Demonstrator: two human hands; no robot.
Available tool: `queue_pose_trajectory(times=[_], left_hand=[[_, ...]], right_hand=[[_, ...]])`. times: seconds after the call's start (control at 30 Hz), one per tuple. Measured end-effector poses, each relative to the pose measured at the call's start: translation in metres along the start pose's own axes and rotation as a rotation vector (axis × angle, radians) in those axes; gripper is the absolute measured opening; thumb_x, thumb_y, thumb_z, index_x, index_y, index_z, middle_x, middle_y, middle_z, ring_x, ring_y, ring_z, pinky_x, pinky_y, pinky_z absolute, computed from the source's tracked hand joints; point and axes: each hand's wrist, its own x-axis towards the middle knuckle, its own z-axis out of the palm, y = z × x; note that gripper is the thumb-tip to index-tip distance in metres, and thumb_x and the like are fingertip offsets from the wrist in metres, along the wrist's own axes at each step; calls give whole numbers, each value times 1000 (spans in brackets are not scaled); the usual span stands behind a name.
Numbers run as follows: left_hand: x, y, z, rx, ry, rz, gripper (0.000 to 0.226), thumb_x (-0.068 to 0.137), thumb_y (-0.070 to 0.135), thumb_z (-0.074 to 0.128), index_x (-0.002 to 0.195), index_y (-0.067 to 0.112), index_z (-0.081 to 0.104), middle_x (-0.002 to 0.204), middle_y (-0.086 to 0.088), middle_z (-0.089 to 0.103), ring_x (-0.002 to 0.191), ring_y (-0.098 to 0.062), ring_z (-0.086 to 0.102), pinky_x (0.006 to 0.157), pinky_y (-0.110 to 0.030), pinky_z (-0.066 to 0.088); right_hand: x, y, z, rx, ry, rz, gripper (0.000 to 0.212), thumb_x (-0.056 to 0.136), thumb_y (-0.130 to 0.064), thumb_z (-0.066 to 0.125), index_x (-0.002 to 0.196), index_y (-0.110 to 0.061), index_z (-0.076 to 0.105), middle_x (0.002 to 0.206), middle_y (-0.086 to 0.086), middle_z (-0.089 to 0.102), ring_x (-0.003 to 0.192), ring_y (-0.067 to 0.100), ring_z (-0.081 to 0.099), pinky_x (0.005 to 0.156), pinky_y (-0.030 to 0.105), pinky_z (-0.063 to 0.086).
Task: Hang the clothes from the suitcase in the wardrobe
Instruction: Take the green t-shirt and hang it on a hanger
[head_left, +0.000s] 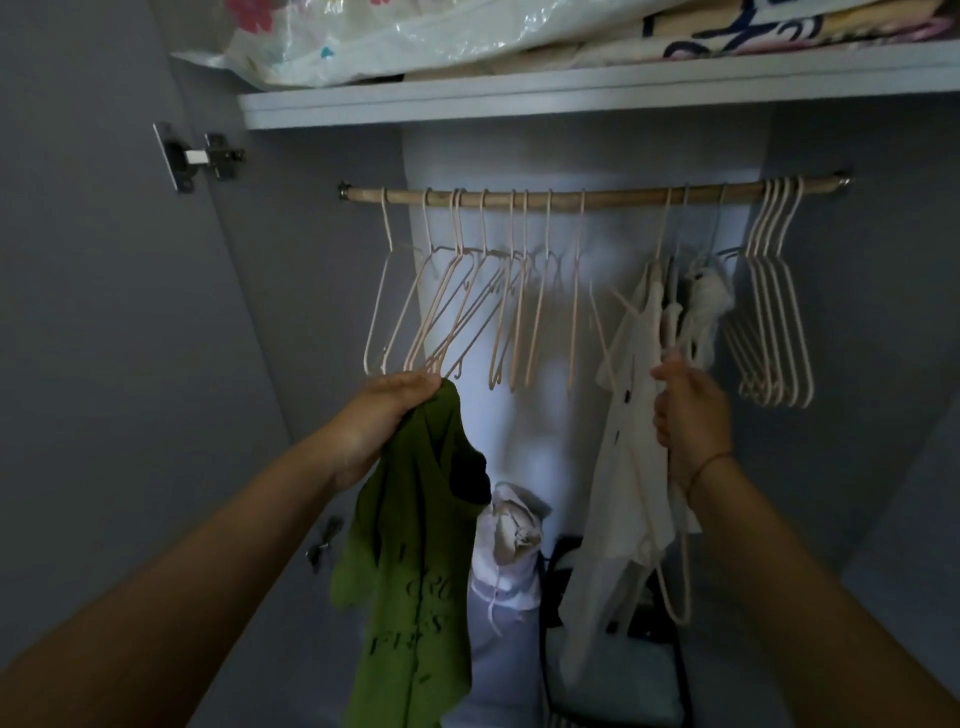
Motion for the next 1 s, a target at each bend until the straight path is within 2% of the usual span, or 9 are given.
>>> queue_pose_trajectory(times=[0.13,0.2,0.27,0.37,0.43,0.53,0.63,0.93,1.0], left_hand=[[-15,-8,0,159,-12,1,25,93,26,55,105,8,68,102,-9,70,93,-20,67,78,-23,51],[-21,-9,2,239,-39,12,24,93,27,55,102,10,69,101,-6,70,91,-17,67,74,-19,51],[-25,-12,3,269,-64,23,22,94,27,55,100,12,69,103,-4,71,94,-16,67,82,-21,51],[-28,-20,6,285,-85,32,22,94,27,55,101,12,70,105,-5,71,97,-18,67,90,-27,50],[-30,-26,8,269,-92,33,21,94,26,55,98,11,71,103,-8,71,95,-20,67,88,-29,51],[-34,-31,9,259,-93,32,23,94,27,55,98,11,71,100,-9,72,94,-21,68,85,-27,52],[-39,-35,7,239,-91,29,25,94,30,54,100,12,71,102,-8,72,97,-22,68,88,-29,51],[-44,-31,-3,233,-65,64,21,95,29,53,89,19,70,90,-1,72,87,-16,67,81,-27,51],[-45,-31,-4,227,-67,71,21,95,29,53,86,21,70,88,0,71,85,-15,67,79,-26,49]], right_hand=[[-22,-5,-6,62,141,-78,47,90,-52,50,54,-22,45,43,-7,37,39,7,32,43,20,28],[-32,-12,-4,57,152,-77,53,87,-57,50,48,-23,40,42,-8,36,40,9,31,43,21,27],[-38,-17,2,-4,122,-45,54,87,-60,47,48,-23,38,48,-3,36,44,12,32,46,23,27],[-44,-16,16,-5,51,-11,48,84,-45,48,42,-22,48,43,-5,39,41,11,34,47,24,25],[-50,-12,28,29,-35,9,33,81,-31,46,50,-21,53,35,-9,35,34,6,31,43,21,23],[-60,-8,44,161,-221,21,34,97,-17,37,66,-12,50,37,-9,33,33,5,27,38,18,22],[-61,-11,52,307,-360,6,40,103,-21,30,71,-11,52,43,-7,39,42,6,34,44,18,28],[-47,-31,57,787,-412,60,50,102,-25,28,63,-17,59,53,-8,50,47,6,36,52,20,28],[-45,-31,59,878,-402,84,41,100,-25,33,67,-17,55,59,-6,51,49,7,37,52,21,29]])
